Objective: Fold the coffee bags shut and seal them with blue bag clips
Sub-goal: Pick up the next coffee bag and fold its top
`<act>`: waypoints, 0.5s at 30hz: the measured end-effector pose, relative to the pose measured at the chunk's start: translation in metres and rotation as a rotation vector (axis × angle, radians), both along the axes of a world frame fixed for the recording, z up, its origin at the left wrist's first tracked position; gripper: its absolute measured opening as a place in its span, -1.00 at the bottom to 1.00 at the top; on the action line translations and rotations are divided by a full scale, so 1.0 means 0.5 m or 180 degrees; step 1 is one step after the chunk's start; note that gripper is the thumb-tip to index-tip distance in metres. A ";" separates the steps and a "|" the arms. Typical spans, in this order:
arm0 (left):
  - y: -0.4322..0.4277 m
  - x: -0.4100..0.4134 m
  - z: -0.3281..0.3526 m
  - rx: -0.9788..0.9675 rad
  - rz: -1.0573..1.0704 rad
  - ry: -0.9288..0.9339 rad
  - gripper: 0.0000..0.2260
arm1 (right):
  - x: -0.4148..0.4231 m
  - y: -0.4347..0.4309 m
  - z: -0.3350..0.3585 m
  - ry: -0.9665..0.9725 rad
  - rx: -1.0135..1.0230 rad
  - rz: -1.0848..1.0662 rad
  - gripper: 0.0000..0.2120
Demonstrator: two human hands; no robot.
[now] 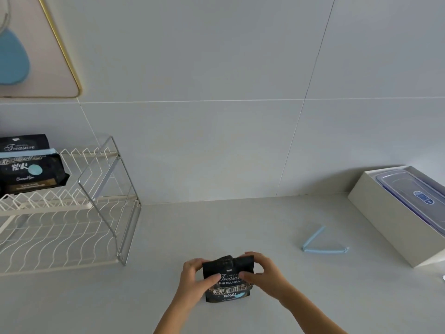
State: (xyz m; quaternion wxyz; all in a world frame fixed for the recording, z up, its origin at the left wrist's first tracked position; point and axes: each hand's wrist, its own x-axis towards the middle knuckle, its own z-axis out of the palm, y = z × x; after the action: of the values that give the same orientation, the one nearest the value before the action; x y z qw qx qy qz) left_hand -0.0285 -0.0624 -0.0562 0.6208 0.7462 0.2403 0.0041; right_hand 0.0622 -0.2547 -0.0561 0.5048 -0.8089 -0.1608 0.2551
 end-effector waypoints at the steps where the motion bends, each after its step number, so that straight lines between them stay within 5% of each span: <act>1: 0.000 -0.003 0.000 -0.0023 0.0001 -0.0014 -0.74 | -0.003 0.001 -0.004 0.0017 0.0067 -0.0075 -0.72; 8: 0.009 0.015 0.016 -0.0100 -0.0172 -0.0171 -0.96 | 0.015 0.018 0.028 -0.0560 -0.0164 -0.0123 -0.90; 15: -0.037 0.007 -0.023 -0.0793 0.0079 0.0000 -0.70 | 0.002 0.018 0.005 -0.0030 0.0204 -0.0407 -0.87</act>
State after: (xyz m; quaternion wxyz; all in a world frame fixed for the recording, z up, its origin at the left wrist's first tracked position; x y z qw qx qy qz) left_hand -0.0250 -0.0808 -0.0677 0.7086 0.6603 0.2481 -0.0181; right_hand 0.0630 -0.2456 -0.0535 0.5450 -0.8021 -0.1192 0.2132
